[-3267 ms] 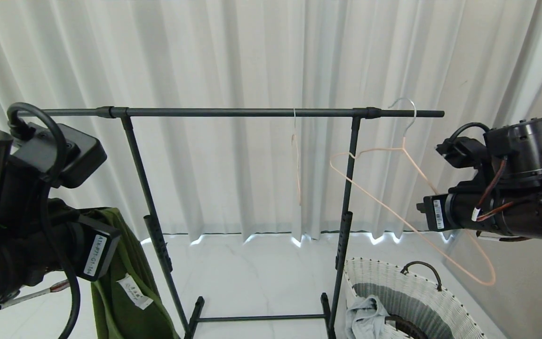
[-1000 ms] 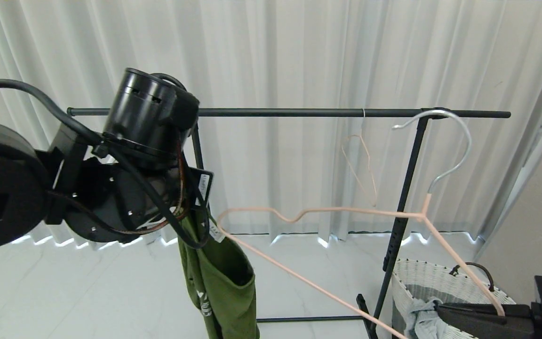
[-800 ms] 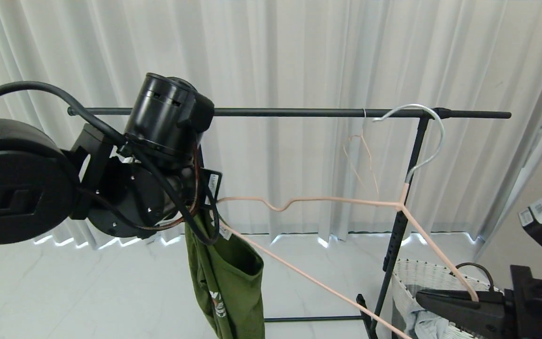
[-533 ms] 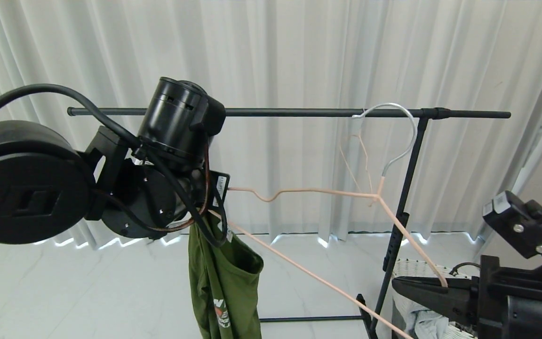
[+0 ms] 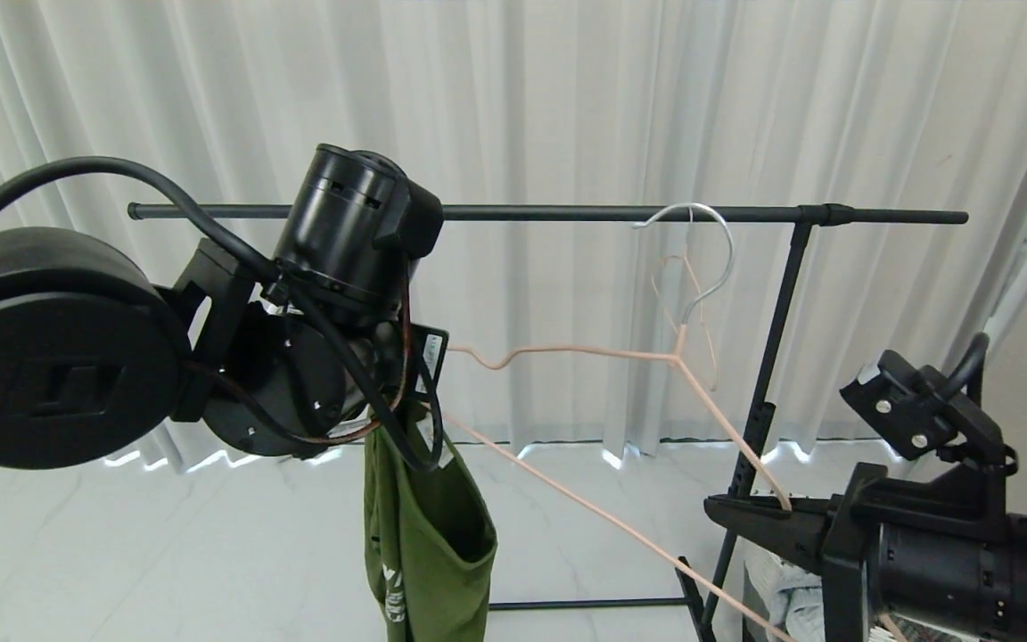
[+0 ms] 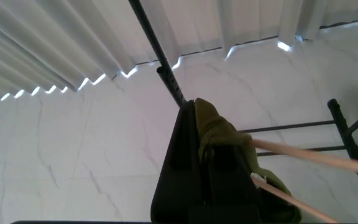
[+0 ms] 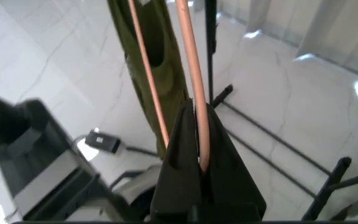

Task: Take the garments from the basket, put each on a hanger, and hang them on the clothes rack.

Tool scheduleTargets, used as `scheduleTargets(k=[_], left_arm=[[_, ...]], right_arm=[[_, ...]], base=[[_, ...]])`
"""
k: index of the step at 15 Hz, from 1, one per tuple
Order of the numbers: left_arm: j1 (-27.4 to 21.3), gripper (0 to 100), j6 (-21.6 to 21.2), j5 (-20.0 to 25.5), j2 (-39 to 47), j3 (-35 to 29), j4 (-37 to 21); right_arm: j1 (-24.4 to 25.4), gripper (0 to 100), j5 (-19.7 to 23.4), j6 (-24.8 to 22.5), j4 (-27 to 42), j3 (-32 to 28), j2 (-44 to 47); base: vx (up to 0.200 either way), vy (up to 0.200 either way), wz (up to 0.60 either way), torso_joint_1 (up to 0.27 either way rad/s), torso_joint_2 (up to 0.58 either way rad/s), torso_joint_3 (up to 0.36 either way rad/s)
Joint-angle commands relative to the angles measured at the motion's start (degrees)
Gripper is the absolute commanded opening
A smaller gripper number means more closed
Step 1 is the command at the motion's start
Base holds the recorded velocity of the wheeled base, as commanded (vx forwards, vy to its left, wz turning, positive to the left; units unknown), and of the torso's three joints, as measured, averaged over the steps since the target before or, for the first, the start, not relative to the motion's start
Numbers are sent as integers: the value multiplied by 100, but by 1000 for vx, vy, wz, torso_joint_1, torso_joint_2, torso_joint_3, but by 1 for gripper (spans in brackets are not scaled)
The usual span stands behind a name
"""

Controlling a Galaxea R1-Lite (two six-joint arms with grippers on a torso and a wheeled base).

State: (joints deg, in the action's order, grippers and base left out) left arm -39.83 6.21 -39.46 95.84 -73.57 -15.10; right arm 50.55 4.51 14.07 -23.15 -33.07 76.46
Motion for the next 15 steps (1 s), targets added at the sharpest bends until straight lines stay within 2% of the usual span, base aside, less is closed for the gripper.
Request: scheduleTargets(k=[1, 4, 8, 11, 15], left_arm=[[-8, 0, 4, -9, -13, -8, -1], [-95, 0, 12, -9, -31, -8, -1], [-509, 0, 127, 17, -66, -8, -1], [-763, 0, 118, 132, -57, -8, -10], [-869, 0, 135, 140, -66, -8, -10]], right_arm=[[-54, 0, -82, -1, -111, 3, 282], [-37, 0, -91, -1, -120, 3, 343], [-19, 0, -82, -44, -128, -15, 466], [244, 0, -73, -53, -120, 3, 537], [271, 0, -91, -62, -383, -6, 792]], base=[[0, 0, 0, 0, 0, 0], [0, 0, 0, 0, 0, 0], [0, 0, 0, 0, 0, 0], [0, 0, 0, 0, 0, 0], [0, 0, 0, 0, 0, 0]])
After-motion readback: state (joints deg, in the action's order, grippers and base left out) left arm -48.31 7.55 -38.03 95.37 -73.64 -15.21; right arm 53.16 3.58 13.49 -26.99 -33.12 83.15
